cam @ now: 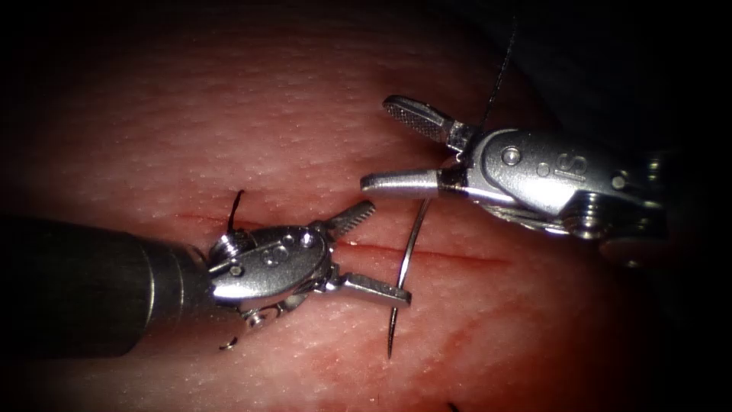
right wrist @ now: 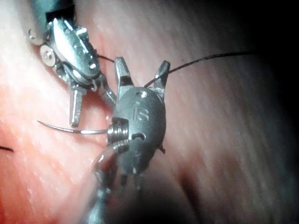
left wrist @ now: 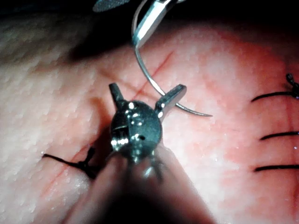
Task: Wound Closure
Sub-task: Pick up the needle with the left gripper
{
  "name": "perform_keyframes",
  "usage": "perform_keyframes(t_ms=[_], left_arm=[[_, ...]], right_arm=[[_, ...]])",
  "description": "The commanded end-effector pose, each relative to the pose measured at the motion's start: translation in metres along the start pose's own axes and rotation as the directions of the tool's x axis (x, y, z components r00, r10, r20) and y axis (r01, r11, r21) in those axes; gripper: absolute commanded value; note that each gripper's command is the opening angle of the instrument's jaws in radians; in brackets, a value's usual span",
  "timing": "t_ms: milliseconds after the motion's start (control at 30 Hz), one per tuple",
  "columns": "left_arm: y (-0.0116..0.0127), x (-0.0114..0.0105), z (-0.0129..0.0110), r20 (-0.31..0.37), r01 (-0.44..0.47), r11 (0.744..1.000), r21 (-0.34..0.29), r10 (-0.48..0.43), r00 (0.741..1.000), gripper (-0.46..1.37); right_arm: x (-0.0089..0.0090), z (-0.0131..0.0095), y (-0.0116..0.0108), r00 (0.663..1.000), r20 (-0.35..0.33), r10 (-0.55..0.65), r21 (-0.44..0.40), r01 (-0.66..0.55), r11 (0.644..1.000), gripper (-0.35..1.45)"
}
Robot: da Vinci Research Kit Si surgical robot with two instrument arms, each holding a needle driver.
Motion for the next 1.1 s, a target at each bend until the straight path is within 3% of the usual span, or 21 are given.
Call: perform_keyframes(t_ms=[33,367,500,633,733,800,1100], left_arm=[[-0.0001,0.0000,0.0002,0.001,0.018,1.000,-0.011,-0.018,1.000,0.84],[-0.0019,-0.0005,0.0022,0.053,0.192,0.962,-0.194,-0.185,0.981,0.80],[-0.0024,-0.0004,0.0028,0.071,0.260,0.916,-0.306,-0.250,0.966,0.64],[-0.0022,-0.0006,0.0035,0.100,0.295,0.879,-0.374,-0.278,0.955,0.59],[-0.0018,-0.0008,0.0041,0.120,0.299,0.863,-0.407,-0.274,0.954,0.68],[-0.0016,-0.0010,0.0046,0.130,0.295,0.853,-0.431,-0.264,0.956,0.84],[-0.0012,-0.0017,0.0052,0.153,0.293,0.832,-0.470,-0.251,0.956,0.95]], right_arm=[[0.0000,0.0000,0.0000,1.000,0.000,0.000,-0.001,0.000,1.000,0.77],[-0.0001,0.0000,0.0000,1.000,0.000,-0.012,-0.001,0.012,1.000,0.76],[-0.0001,0.0000,-0.0001,1.000,0.000,-0.018,-0.002,0.018,1.000,0.76],[-0.0001,0.0000,-0.0001,1.000,0.000,-0.024,-0.002,0.024,1.000,0.76],[-0.0001,0.0000,-0.0001,0.999,0.000,-0.036,-0.001,0.036,0.999,0.75],[-0.0001,0.0000,-0.0001,0.999,0.000,-0.036,-0.002,0.036,0.999,0.75],[-0.0001,0.0000,-0.0001,0.999,0.000,-0.036,-0.002,0.036,0.999,0.75]])
